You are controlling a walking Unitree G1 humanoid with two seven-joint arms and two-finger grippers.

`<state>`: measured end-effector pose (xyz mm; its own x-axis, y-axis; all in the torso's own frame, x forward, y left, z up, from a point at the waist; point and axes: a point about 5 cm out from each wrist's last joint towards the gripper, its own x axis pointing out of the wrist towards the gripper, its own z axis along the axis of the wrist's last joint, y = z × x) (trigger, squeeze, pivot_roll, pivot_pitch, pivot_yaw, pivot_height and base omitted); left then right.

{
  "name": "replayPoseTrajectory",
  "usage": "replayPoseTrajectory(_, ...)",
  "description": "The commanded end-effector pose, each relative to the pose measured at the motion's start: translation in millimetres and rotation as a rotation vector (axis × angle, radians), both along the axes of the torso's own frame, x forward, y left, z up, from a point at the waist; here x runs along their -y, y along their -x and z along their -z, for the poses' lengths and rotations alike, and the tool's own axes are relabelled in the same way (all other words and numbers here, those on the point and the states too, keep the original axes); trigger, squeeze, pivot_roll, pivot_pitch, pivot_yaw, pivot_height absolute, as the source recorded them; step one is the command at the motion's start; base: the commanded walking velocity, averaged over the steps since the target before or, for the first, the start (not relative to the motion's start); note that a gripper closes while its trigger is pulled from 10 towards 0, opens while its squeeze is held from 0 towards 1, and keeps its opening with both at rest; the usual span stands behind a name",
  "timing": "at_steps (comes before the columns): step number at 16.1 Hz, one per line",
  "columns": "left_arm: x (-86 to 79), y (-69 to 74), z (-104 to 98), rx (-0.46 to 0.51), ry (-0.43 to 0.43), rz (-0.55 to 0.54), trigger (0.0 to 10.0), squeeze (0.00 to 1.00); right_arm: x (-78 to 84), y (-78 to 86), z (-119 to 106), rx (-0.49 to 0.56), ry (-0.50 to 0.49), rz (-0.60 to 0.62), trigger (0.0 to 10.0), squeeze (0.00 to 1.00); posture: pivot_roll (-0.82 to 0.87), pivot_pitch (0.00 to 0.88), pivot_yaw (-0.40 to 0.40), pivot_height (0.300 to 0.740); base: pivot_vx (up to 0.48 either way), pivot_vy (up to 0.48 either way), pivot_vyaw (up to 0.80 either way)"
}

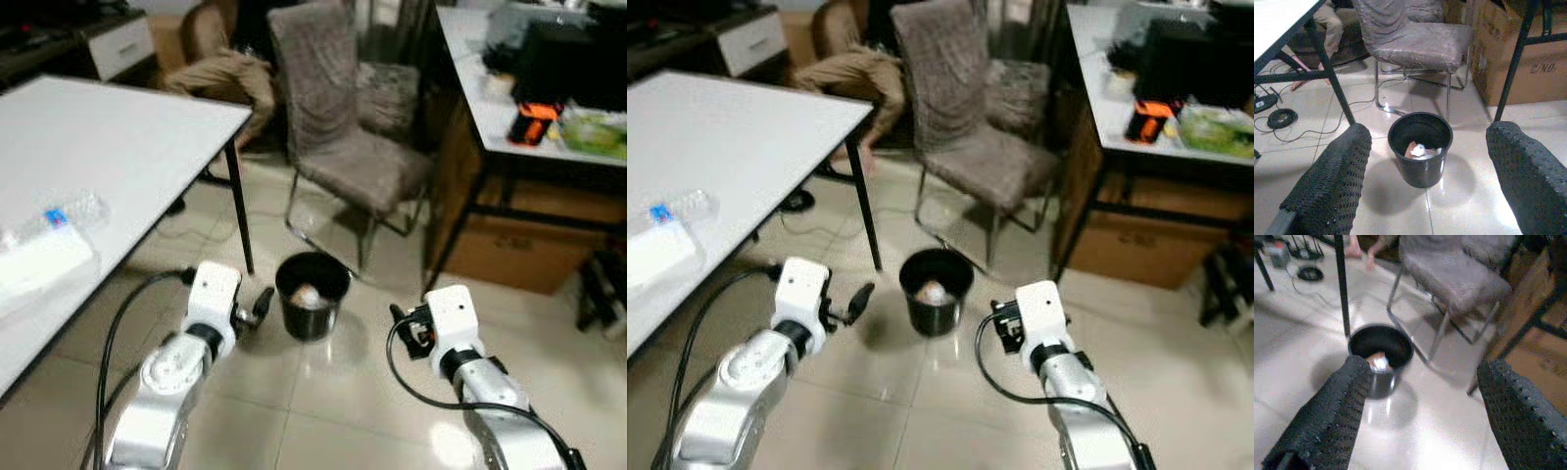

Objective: Picking trash to rubbish bin

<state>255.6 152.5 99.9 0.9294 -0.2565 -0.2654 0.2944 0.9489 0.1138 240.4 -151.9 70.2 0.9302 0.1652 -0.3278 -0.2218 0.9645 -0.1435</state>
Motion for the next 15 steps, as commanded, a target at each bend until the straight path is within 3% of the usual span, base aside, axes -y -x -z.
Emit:
replayPoseTrajectory(1, -2.6, -0.1, -2.1, 0.006, -0.007, -0.009, 10.0, 0.00, -3.1, -4.4, -6.0, 0.035, 0.008, -0.015, 10.0, 0.00, -0.16, 0.003, -0.033, 0.740, -0.277, 0.000, 0.00)
replayPoseTrajectory(7, -6.3, -0.1, -7.3, 0.023, -0.004, -0.028, 10.0, 0.00, -7.2, -12.0, -26.4, 0.165, -0.076, -0.024, 10.0, 0.00, -0.15, 0.000, -0.038, 0.740, -0.278, 0.000, 0.00)
replayPoseTrajectory(10, -8.2, 1.6, -9.5, 0.033, -0.006, -0.041, 10.0, 0.00, -8.8, -12.1, -27.1, 0.174, -0.082, -0.039, 10.0, 0.00, -0.14, 0.000, -0.041, 0.740, -0.275, 0.000, 0.00)
replayPoseTrajectory(15, -25.6, -6.5, -33.6, 0.192, 0.013, -0.215, 10.0, 0.00, -21.5, -14.0, -34.6, 0.216, -0.064, -0.155, 10.0, 0.00, -0.14, 0.000, -0.044, 0.740, -0.049, 0.000, 0.12)
